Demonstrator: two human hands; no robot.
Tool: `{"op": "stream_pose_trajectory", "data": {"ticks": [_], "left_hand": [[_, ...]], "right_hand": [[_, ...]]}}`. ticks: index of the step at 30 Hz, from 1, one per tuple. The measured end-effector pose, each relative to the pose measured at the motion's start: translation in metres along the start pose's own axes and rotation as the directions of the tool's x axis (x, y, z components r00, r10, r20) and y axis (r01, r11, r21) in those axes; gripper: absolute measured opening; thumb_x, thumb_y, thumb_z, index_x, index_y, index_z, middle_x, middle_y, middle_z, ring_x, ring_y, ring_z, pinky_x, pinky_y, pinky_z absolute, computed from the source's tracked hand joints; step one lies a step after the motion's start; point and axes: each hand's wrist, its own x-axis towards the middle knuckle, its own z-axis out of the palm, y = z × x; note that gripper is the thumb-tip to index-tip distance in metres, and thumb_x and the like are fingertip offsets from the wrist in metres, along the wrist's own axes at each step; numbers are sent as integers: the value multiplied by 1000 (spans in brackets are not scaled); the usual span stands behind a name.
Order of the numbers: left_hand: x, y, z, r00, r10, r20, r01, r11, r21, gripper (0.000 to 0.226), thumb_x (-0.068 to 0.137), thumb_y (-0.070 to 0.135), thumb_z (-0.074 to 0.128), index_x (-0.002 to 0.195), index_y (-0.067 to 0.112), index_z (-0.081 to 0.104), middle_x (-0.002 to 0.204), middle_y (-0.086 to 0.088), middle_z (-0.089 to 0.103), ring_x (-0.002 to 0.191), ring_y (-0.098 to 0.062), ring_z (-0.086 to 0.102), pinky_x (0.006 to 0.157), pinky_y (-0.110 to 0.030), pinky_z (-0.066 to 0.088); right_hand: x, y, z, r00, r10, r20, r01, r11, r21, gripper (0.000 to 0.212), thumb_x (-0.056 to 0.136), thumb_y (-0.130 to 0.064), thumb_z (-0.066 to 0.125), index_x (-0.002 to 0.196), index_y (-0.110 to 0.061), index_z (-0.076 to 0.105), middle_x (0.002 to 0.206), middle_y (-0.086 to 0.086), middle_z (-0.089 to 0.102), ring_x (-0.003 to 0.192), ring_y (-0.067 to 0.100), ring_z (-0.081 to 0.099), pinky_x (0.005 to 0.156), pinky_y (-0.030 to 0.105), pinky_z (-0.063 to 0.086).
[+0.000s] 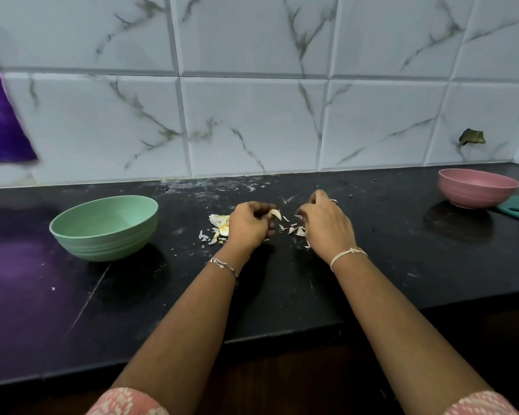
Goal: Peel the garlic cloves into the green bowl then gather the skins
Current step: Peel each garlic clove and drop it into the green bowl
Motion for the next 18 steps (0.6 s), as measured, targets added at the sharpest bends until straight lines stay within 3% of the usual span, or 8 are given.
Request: {"op": "stream_pose_trajectory", "data": {"ticks": [4,8,12,15,18], "left_hand": [[-1,-1,0,998,-13,59,18,996,-84,17,92,-5,56,103,3,66,84,-9,65,69,-17,63,64,-27,57],[-3,1,-1,997,-23,67,34,986,-163,13,92,-2,58,99,5,66,77,-4,61,62,-13,60,62,-26,59],[-3,0,0,998,-21,64,31,988,-153,10,91,4,63,100,4,67,73,-2,58,59,-10,58,64,-30,59],[-4,1,2,1000,-22,8,23,993,-112,13,86,15,72,94,6,67,74,-2,63,62,-14,62,63,-32,58],[-5,5,2,997,-7,-70,1,996,-85,12,83,16,73,89,7,67,77,-6,67,64,-17,66,63,-32,60]], "right_hand": [[0,1,-2,996,69,50,-70,997,22,13,93,-16,62,100,-18,72,111,1,53,100,23,57,70,31,43],[0,3,-7,989,138,47,-143,985,101,10,85,-27,73,80,-21,67,92,-4,53,93,21,58,69,28,40],[0,2,-8,986,169,-9,-165,969,185,25,81,-20,75,72,-24,52,81,-5,56,80,20,55,66,28,37],[2,2,-6,988,154,-3,-150,964,218,31,82,-4,66,66,-26,51,78,-3,62,81,21,62,66,27,42],[3,3,-3,991,129,31,-133,961,244,32,85,5,58,88,-23,71,95,0,71,93,22,65,80,32,53]]}}
